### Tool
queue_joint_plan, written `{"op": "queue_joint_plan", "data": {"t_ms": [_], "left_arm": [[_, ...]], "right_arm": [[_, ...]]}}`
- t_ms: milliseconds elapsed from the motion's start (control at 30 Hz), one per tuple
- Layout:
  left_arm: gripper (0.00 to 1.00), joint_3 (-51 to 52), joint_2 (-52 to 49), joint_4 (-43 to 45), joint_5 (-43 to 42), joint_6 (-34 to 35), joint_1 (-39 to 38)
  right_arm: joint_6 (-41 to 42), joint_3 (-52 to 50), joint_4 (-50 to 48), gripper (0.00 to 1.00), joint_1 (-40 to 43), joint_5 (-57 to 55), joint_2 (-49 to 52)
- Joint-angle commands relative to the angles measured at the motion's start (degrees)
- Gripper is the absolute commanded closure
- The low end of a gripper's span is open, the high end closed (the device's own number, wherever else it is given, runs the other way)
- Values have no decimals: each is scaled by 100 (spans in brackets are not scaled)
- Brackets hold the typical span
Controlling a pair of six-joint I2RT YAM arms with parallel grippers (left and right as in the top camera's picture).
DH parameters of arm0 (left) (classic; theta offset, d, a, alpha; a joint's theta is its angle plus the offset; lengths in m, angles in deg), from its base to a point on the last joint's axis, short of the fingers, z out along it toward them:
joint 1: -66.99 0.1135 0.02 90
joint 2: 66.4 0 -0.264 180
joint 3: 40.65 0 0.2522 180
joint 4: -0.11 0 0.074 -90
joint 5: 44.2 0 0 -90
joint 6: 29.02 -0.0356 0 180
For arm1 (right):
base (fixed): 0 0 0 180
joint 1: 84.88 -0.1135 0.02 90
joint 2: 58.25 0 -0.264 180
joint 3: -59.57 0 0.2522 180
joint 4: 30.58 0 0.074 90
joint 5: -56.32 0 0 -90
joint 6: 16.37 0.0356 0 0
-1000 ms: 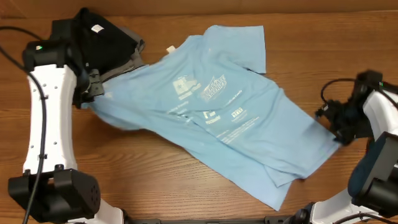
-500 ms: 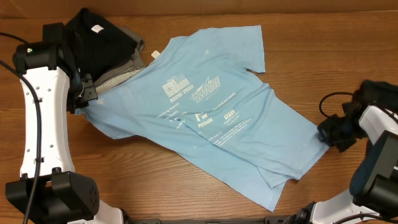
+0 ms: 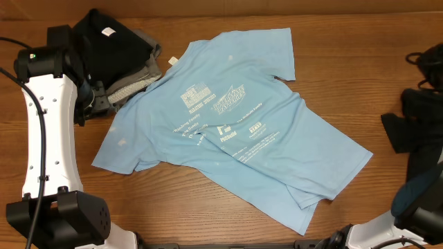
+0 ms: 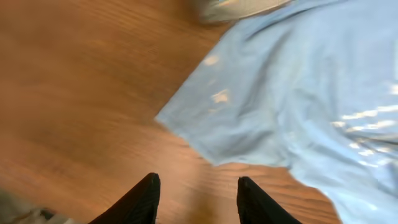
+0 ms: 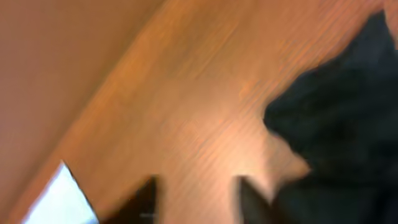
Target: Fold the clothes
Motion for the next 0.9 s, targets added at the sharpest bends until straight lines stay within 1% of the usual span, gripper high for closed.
{"op": "queue_joint_plan", "data": {"t_ms": [0,100,167,233,333,367,433,500,667,700,733,767,833,867], "left_arm": [[58,-87,153,236,-957,-590,-131],[57,-87,153,417,-1091,-737,-306],[57,-87,153,529,-1117,-824,-444],[57,-87,153,660,-1250,-975,-599],[56,-87,153,898,-1545,-1287,-852],[55,-87,153,1021,-1558,-1364,-997],[52,-87,153,1143,-1554,-1425,-1167],[49,-87,153,1231,-1554,-1423,-1333],[46,-87,151,1381,-1554,-1421,-1602],[45,-87,151,1392,-1554,-1421,-1620],[45,-87,151,1390,-1554,-1421,-1628],[45,-87,151,1381,-1554,-1421,-1631],[45,-87,151,1370,-1554,-1421,-1631],[45,-87,151,1375,-1554,-1421,-1631]], "right_arm": [[-107,-7,848,40,-31,243,17],[-103,-219,1792,38,-98,243,61],[-103,-498,2164,37,-140,238,66],[-103,-999,2310,37,-155,238,66],[-101,-1849,1939,37,-155,245,66],[-101,-2273,1692,37,-155,271,66],[-101,-2730,1425,37,-155,396,66],[-101,-3123,1130,37,-155,525,66],[-98,-3814,549,37,-155,584,66],[-96,-3965,422,39,-155,584,66],[-70,-4039,343,46,-155,584,66],[-35,-4140,214,59,-155,603,66],[-42,-4227,-70,94,-155,743,66],[-39,-4186,-210,96,-155,763,59]]}}
